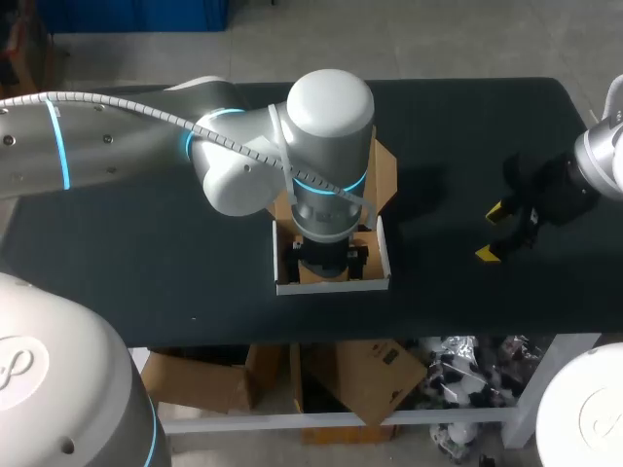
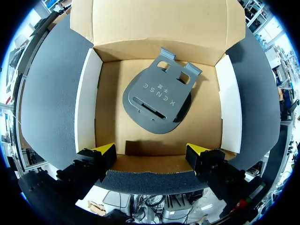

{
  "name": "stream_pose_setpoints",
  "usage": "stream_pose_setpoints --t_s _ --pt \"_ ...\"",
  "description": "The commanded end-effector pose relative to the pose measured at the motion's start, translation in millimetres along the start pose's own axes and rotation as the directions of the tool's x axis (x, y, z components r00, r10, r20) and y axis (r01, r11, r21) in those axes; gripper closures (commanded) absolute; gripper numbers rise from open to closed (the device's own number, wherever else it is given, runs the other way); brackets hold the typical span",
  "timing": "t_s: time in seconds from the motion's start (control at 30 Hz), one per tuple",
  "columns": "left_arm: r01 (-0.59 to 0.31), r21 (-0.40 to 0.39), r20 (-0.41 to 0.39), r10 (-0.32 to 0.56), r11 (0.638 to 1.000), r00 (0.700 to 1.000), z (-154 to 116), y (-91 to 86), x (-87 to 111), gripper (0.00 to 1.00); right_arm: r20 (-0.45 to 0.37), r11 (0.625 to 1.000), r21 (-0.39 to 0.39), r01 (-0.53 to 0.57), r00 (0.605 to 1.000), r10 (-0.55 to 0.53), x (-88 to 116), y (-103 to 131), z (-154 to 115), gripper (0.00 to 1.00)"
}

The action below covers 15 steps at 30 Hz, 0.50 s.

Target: Assemble the packaging by folding the flat box into shape, placing the metal phone stand inside, and closing the box properly

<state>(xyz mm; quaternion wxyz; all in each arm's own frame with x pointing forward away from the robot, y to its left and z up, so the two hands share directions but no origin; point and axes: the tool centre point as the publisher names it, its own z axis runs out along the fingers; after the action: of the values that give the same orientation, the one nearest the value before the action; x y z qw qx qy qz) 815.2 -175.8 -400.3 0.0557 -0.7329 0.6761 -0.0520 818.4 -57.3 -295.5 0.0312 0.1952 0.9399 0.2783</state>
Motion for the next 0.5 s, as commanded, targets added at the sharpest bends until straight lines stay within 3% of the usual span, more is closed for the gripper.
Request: stream_pose_setpoints --t_s 0.03,0.5 --pt "-0.001 0.013 -0.004 0.001 1.0 1.0 -3.9 9.6 -3.5 0.0 0.0 1.0 -0.003 0.001 1.0 -0.001 0.7 -0.9 -1.3 0.0" --pt "-0.027 0.042 0.001 0.027 0.999 1.0 -6.1 22.9 1.6 0.0 0.0 1.0 -0.003 0.001 1.0 -0.001 0.7 -0.9 -1.3 0.0"
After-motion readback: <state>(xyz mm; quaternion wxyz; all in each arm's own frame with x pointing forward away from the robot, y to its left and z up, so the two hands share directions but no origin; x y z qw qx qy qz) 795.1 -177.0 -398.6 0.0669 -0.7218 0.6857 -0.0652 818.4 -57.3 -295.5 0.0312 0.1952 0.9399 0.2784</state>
